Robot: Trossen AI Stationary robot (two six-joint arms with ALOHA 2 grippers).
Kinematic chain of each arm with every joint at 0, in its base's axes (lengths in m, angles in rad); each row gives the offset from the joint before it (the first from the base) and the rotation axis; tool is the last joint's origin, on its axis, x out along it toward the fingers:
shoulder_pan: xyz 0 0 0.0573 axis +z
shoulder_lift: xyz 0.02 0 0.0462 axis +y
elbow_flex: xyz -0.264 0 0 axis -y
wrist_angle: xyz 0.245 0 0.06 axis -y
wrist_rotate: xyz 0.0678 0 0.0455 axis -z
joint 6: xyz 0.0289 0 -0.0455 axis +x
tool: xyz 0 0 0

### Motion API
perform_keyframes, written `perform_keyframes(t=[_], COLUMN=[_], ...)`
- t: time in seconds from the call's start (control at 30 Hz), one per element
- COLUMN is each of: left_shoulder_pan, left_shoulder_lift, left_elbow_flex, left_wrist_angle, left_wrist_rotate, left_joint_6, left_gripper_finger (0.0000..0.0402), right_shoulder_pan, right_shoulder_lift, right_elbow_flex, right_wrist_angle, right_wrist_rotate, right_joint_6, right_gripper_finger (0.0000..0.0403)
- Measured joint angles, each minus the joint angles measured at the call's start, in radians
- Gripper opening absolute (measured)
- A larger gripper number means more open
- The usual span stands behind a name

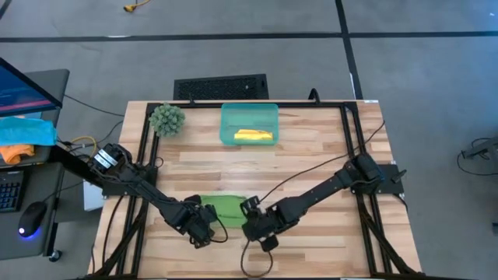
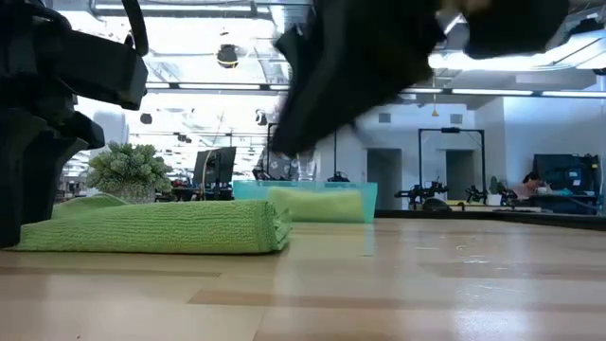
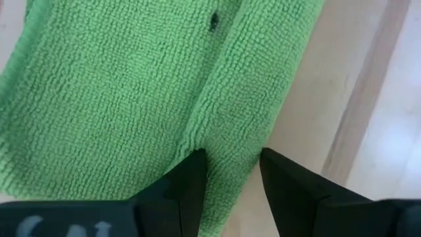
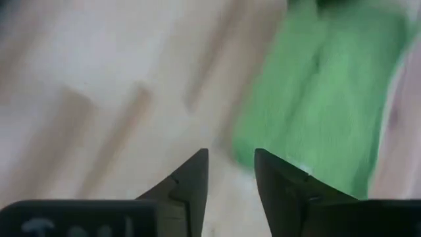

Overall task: Roll microfiber towels into tight, uniform cylinder then place into a basket
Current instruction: Roll the green microfiber cloth

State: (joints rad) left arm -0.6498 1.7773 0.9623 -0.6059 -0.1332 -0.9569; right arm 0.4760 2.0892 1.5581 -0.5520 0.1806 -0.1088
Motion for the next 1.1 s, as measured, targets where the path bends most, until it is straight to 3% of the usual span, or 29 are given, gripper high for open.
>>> perform_keyframes(t=[0.17,0.33,0.77,1.1], left_shoulder_pan=[0.000,0.000,-0.001,-0.001], left_shoulder_lift=[0.000,0.000,0.000,0.000], left_elbow_flex=[0.000,0.000,0.000,0.004], left_wrist_angle=[0.003,0.003,0.001,-0.005], left_wrist_rotate=[0.006,0.007,0.007,0.007], left_joint_6=[-0.003,-0.023,-0.023,-0.021], left_gripper_finger=[0.0137,0.0137,0.0137,0.0137], right_shoulder_pan=[0.024,0.000,-0.029,-0.044], right_shoulder_lift=[0.018,0.056,0.071,0.135], right_elbow_flex=[0.002,0.005,0.003,0.002], right_wrist_angle=[0.164,0.202,0.209,0.213], right_wrist_rotate=[0.004,0.008,-0.002,-0.004], right_joint_6=[-0.123,-0.152,-0.177,-0.171], right_gripper_finger=[0.0132,0.0130,0.0216,0.0201])
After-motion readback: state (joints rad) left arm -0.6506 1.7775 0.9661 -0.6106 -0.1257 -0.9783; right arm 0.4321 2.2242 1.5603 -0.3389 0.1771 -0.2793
